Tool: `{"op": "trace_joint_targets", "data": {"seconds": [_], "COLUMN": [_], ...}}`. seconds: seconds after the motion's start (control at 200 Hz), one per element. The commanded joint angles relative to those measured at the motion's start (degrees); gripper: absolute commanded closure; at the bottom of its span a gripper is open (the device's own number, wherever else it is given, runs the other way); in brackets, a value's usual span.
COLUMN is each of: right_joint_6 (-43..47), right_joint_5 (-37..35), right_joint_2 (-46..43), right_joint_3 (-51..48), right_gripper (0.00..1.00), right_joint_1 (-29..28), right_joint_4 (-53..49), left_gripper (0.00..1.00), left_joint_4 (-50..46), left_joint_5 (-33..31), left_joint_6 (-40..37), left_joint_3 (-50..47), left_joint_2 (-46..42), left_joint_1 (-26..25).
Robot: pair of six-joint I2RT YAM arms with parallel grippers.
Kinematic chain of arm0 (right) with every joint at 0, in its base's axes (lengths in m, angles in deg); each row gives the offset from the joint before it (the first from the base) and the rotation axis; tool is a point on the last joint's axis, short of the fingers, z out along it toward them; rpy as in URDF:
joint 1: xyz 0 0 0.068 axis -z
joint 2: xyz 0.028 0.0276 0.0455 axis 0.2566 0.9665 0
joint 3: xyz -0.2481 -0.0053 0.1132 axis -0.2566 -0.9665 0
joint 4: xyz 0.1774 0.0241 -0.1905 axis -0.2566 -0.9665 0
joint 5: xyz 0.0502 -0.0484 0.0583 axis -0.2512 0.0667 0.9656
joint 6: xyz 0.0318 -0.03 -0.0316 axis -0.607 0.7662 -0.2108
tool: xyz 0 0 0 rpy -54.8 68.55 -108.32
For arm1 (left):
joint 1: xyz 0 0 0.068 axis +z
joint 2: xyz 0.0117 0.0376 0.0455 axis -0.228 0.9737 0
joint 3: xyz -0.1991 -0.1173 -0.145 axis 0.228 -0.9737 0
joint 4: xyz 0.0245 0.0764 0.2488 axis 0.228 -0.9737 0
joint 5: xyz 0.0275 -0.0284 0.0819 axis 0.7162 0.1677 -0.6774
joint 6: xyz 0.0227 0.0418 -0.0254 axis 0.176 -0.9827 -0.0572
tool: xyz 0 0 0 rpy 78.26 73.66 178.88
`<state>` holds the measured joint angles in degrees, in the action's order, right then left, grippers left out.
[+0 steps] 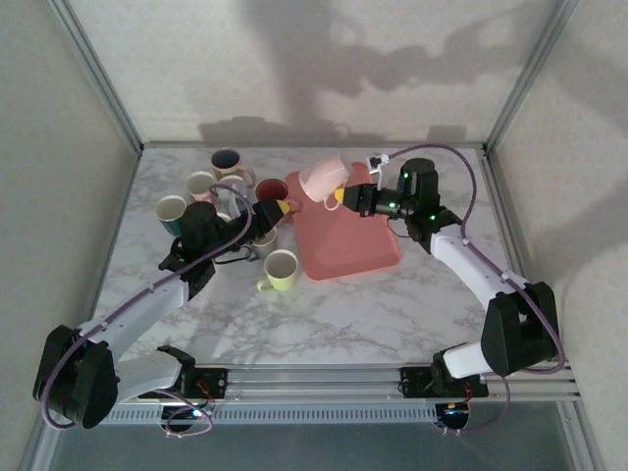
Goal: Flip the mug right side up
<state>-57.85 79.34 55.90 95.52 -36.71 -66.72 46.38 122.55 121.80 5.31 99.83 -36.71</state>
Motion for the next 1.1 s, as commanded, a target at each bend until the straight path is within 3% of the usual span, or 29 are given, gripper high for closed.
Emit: {"op": "trace_joint_targets", "data": {"seconds": [0.0, 0.17, 0.551, 0.766, 1.092], "right_joint_6": [-19.29, -25.30, -29.60, -30.77, -32.26], "right_joint_5": [-3.54, -7.28, -8.90, -8.78, -8.65], "right_joint_2": [-2.75, -4.44, -4.81, -5.11, -5.33], "right_joint_3": [-2.00, -3.51, -3.94, -4.14, -4.75], "right_gripper": [1.00, 1.00, 1.00, 1.00, 1.00], "right_joint_1": [-2.70, -6.58, -10.71, -12.30, -14.30], "right_joint_4": [18.37, 23.39, 28.38, 30.13, 28.73], "left_gripper": [0.35, 0.33, 0.38, 0.50, 0.77], "left_joint_4": [14.28, 17.40, 18.14, 21.46, 24.76], "left_joint_5": [-2.84, -7.83, -10.18, -11.34, -12.91], "left_joint_6": [10.02, 13.19, 17.17, 18.44, 16.78], "left_joint_3": [0.43, -0.77, -0.78, 0.29, 1.65], "left_joint_2": [0.35, 0.32, 1.68, 3.37, 4.41], "left_joint_1": [-3.53, -5.45, -7.91, -8.80, -8.99]}}
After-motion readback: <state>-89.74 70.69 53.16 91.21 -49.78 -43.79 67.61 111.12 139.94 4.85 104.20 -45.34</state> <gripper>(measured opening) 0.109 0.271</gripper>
